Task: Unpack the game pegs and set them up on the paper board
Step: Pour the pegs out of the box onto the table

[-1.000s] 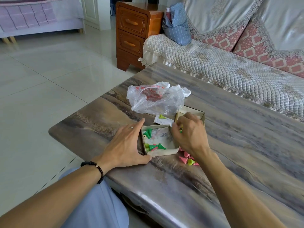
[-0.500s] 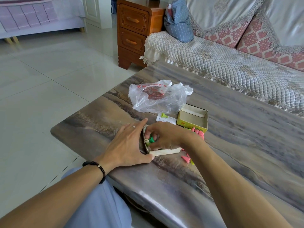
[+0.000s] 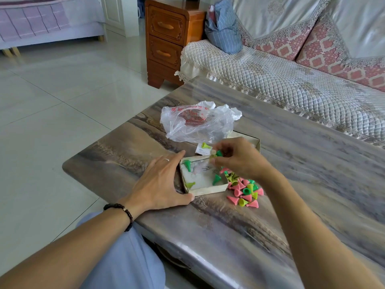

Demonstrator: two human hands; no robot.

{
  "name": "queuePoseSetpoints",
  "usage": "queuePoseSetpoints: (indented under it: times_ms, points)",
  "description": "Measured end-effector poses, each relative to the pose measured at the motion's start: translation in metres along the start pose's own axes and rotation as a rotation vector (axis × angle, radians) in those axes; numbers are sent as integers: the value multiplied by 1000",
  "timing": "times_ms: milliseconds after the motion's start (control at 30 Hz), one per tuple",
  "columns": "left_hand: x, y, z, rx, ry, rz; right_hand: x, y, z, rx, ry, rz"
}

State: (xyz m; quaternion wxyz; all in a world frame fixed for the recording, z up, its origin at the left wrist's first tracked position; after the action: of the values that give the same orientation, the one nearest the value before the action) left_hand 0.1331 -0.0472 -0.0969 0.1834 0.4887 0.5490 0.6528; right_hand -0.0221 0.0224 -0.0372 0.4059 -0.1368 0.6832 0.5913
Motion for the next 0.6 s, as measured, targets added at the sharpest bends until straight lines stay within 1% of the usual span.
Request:
queuePoseSetpoints:
  times_ms: [67,100,167,233,267,333,400,433,467,533,567,600]
  points:
    - [0,1,0,5,1,8,11,22,5,73,-38,102]
    - [1,2,0,8,0,12,20,27,8,84,-67,182]
    - [0,1,0,13,-3,27,33,25,13,53,-113,319]
    - [-3,-1,-1,12,1,52,40,17,16,13,-114,397]
    - [-4,-2,-1,12,5,62,39,16,16,19,-104,424]
    - [-5,-3,-1,12,7,69,26,18,15,85,-48,479]
    - [-6,-3,-1,13,12,68,1,14,13,135,61,492]
    - [-7,-4,-1,11,18,65,-10,7,12,108,106,465]
    - [-8,-4,-1,9,24,61,-18,-3,11,34,128,417]
    - [-8,-4,-2,10,26,60,-21,-31,11,-194,79,341]
    - [-8,-4,-2,14,20,58,-20,-42,10,-280,47,328]
    - [-7,-4,-2,18,12,53,-18,-51,9,-323,23,321]
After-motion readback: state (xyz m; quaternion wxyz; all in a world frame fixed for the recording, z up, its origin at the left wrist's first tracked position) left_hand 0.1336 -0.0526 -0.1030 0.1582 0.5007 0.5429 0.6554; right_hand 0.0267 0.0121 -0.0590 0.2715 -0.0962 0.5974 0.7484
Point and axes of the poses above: each hand's wrist, its own z-axis away from the middle knuckle, its own y-axis out of the back of the hand, x = y × z, the point moved 9 cm from there along -z, towards the middle knuckle, and after that the axes turned 5 degrees about -z, right-handed, at the moved point
